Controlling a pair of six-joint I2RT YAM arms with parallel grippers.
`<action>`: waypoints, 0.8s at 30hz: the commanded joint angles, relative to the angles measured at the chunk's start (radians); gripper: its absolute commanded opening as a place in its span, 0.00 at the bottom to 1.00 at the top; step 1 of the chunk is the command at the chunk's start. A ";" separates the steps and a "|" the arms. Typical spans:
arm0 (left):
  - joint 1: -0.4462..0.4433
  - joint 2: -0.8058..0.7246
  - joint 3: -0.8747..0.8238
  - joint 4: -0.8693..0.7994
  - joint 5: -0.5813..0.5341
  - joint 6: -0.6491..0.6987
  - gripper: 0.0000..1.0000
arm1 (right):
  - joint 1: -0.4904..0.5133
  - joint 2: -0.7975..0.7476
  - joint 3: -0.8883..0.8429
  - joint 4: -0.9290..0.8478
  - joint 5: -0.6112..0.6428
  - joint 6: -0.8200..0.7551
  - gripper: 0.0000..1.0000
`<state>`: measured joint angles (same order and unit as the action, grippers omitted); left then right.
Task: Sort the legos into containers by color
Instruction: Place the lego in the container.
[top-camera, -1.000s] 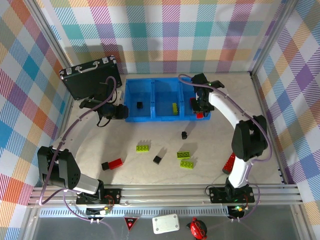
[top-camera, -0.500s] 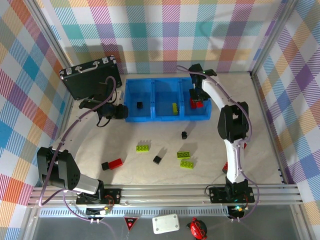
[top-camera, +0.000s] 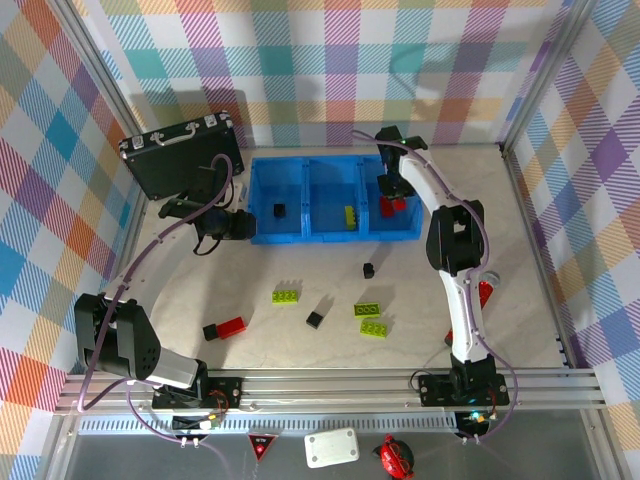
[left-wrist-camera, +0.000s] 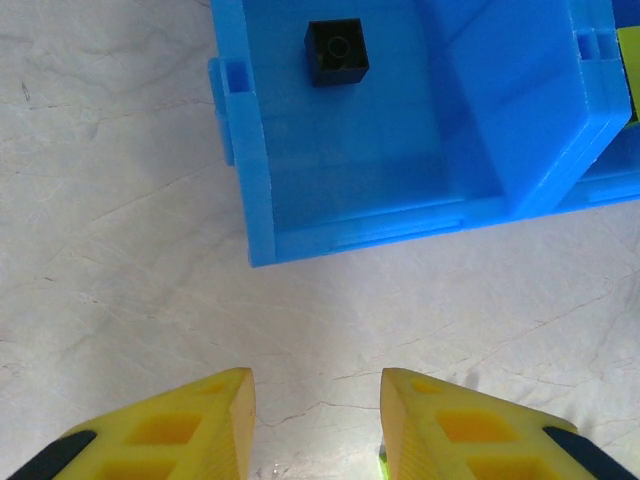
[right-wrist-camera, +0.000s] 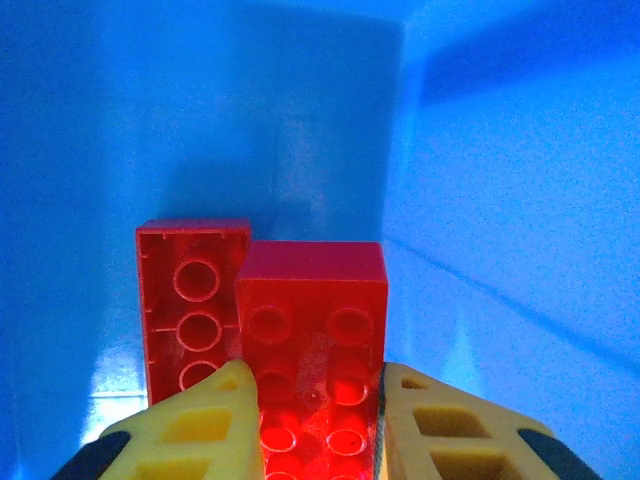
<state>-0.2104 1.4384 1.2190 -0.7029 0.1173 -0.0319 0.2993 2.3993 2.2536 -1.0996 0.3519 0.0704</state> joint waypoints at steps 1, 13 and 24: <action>0.017 -0.016 -0.012 0.010 -0.011 0.018 0.38 | -0.008 0.027 0.033 -0.027 0.008 -0.014 0.27; 0.017 -0.024 -0.015 0.008 -0.019 0.020 0.38 | -0.008 0.054 0.031 -0.018 0.010 -0.011 0.35; 0.017 -0.022 -0.013 0.008 -0.012 0.020 0.38 | -0.008 0.001 0.034 -0.042 0.013 -0.013 0.42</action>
<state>-0.2104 1.4384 1.2156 -0.7033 0.1101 -0.0315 0.2958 2.4344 2.2593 -1.1015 0.3481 0.0658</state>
